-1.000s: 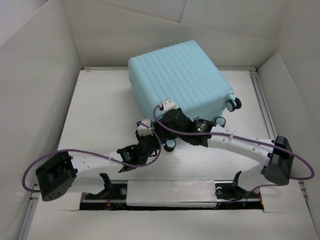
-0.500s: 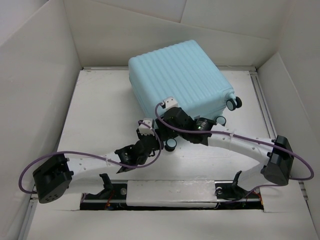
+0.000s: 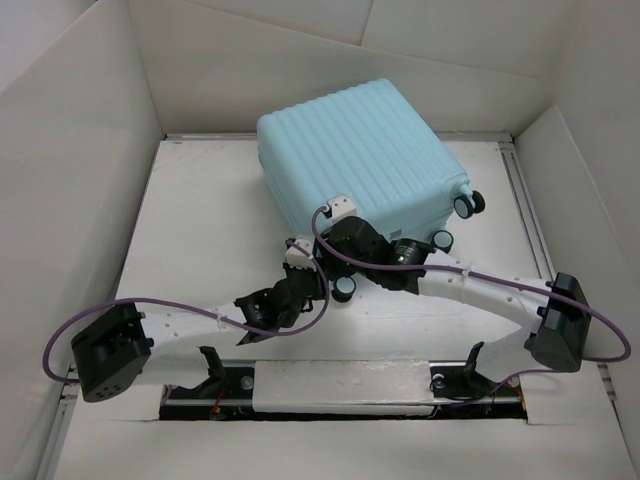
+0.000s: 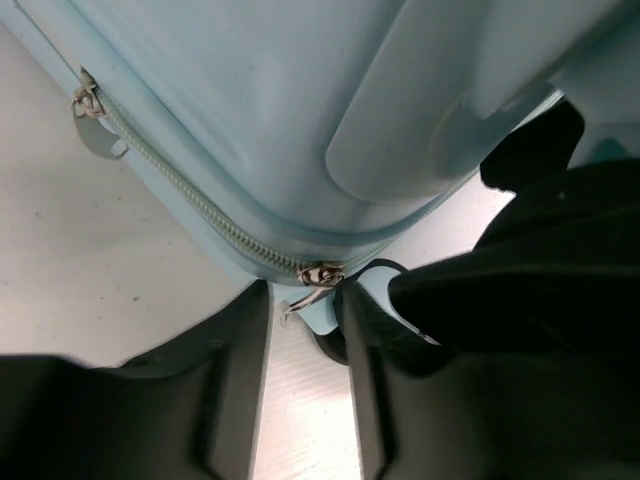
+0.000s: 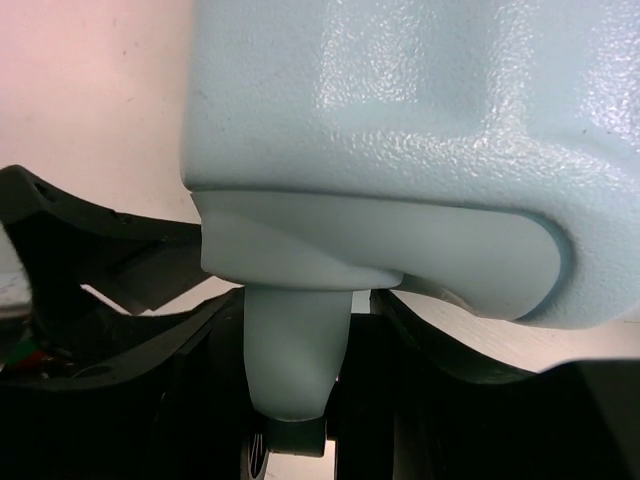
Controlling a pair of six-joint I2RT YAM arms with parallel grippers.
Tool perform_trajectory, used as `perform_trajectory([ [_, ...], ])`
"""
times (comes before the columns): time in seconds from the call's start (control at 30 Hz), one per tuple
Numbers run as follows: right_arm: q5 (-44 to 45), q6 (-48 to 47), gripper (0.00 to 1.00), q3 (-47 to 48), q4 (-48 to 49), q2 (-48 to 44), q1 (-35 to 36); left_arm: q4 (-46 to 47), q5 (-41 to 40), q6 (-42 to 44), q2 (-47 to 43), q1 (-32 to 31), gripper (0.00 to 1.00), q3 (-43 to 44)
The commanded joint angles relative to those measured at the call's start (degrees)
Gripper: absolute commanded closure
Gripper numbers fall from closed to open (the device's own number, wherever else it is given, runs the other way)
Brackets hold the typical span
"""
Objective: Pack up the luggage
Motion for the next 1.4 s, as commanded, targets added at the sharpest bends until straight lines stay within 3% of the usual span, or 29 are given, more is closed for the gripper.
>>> perform_trajectory([
  [0.0, -2.6, -0.8, 0.85, -0.7, 10.2, -2.0, -0.2, 7.0, -1.4, 1.2, 0.6, -0.3, 0.72, 4.3],
  [0.07, -3.2, -0.3, 0.89, -1.9, 10.8, -2.5, -0.2, 7.7, -2.1, 1.2, 0.6, -0.3, 0.79, 4.3],
  [0.1, -3.2, -0.3, 0.9, -1.9, 10.8, -3.0, -0.2, 7.7, -3.1, 1.2, 0.6, -0.3, 0.94, 4.3],
  [0.13, -3.2, -0.3, 0.92, -1.9, 10.8, -3.0, -0.2, 7.7, -4.4, 1.2, 0.6, -0.3, 1.0, 4.3],
  [0.37, -1.1, -0.3, 1.0, -3.7, 10.2, -4.7, -0.2, 5.3, -9.4, 0.5, -4.3, -0.3, 1.0, 0.7],
  [0.77, 0.4, 0.2, 1.0, -6.4, 7.9, -9.0, -1.3, 0.4, -11.0, -2.8, -15.8, 2.5, 1.0, -6.4],
  [0.9, 0.4, 0.2, 1.0, -6.9, 7.9, -9.5, -1.8, 6.0, -0.1, -2.8, -17.2, 2.5, 1.0, -8.5],
  [0.97, -0.2, 0.2, 1.0, -6.2, 7.9, -9.5, -1.8, 9.2, 6.7, -1.7, -15.9, 2.0, 0.9, -7.9],
  [1.07, -1.2, -0.3, 1.0, -4.0, 7.3, -7.9, -1.8, 9.8, 4.7, 2.1, -11.2, -3.7, 0.64, -3.7],
  [1.1, -1.2, -0.3, 1.0, -3.5, 6.8, -7.3, -1.8, 9.8, 4.7, 2.9, -8.8, -5.2, 0.51, -1.8],
  [1.2, -2.3, -0.8, 1.0, -2.9, 6.8, -7.3, -1.8, 9.8, 2.1, 2.9, -6.1, -5.2, 0.42, -0.3],
  [1.37, -4.5, -0.8, 1.0, -2.9, 8.6, -7.3, -1.8, 8.7, -2.9, 3.0, -0.1, -5.2, 0.46, 2.0],
])
